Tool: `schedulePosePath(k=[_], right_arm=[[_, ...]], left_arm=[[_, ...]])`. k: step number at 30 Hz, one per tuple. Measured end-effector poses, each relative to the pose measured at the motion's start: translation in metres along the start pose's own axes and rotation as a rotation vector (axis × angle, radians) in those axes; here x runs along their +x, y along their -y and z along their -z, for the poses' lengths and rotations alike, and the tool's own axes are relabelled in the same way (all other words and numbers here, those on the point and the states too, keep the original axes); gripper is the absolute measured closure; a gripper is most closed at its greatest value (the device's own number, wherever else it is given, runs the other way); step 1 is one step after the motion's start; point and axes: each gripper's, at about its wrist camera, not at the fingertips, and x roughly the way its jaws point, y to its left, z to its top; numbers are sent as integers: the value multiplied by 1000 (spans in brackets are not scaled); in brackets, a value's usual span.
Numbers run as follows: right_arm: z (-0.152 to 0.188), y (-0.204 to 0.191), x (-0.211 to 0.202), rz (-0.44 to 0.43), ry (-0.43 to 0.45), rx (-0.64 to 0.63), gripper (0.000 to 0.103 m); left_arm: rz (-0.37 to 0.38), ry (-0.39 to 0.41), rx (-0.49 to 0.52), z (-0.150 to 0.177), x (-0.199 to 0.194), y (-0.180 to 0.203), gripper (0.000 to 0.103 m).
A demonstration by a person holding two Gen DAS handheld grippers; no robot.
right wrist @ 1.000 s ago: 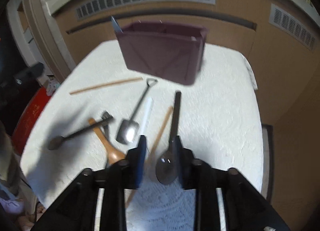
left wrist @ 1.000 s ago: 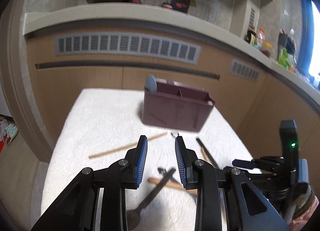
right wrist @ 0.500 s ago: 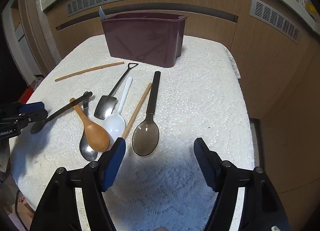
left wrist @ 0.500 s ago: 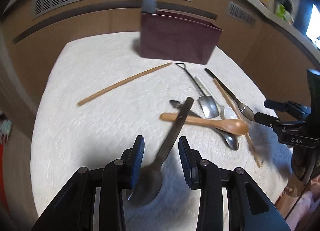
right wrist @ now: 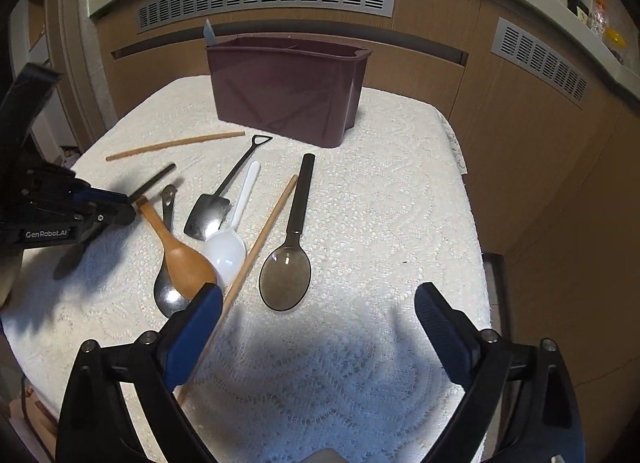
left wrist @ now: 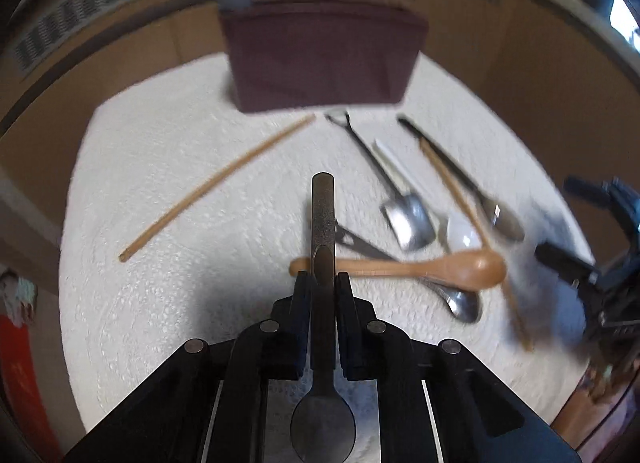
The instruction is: Organize utensils
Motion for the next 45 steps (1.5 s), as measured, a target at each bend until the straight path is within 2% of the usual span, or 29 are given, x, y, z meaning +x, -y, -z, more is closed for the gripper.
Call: schedulePosePath(k=[2, 3, 4, 5, 6, 7, 12, 15, 17, 19, 22, 27, 32, 35, 37, 40, 42, 45], right_arm=[[-3, 0, -4, -30, 23, 18, 4], [-6, -1, -5, -49, 38, 16, 9], [-10, -3, -5, -53, 38, 15, 30], [-16, -6, -1, -63, 23, 13, 43], [-21, -8, 4, -80, 1, 7, 63], [-28, -11, 13, -114, -34, 4, 74], [-44, -23, 49, -117, -120, 61, 81], [-50, -26, 69, -107, -169, 107, 81], [-53, -31, 81, -71, -201, 112, 82], [-56, -37, 83, -20, -181, 81, 97], [-57, -41, 75, -15, -144, 47, 98], [-57, -30, 22, -34, 1, 49, 98], [-61, -21, -28, -44, 141, 67, 99], [-75, -15, -57, -52, 250, 85, 99], [-96, -10, -81, -63, 334, 83, 99], [-133, -3, -118, -54, 484, 63, 99], [-157, 2, -136, -64, 560, 54, 99], [-195, 12, -152, -59, 661, 39, 99]], left_arm=[[-5, 107, -91, 6, -19, -6, 91], [-13, 162, -137, 9, -28, -11, 91], [-18, 219, -178, 11, -37, -14, 91], [-25, 261, -207, 11, -44, -16, 91], [-41, 304, -235, 12, -51, -19, 91], [-52, 346, -260, 13, -58, -22, 91], [-83, 441, -296, 15, -74, -31, 91], [-79, 456, -302, 16, -71, -32, 91], [-62, 454, -314, 16, -67, -35, 91], [-42, 446, -330, 18, -66, -39, 91], [-11, 441, -352, 21, -68, -43, 91], [28, 463, -358, 20, -79, -37, 91], [44, 508, -317, 5, -101, -20, 91], [58, 577, -281, -24, -124, -11, 91], [61, 667, -265, -52, -145, -9, 91], [27, 821, -245, -91, -170, -8, 91], [27, 874, -223, -118, -178, -6, 91], [9, 910, -198, -149, -174, -5, 91]])
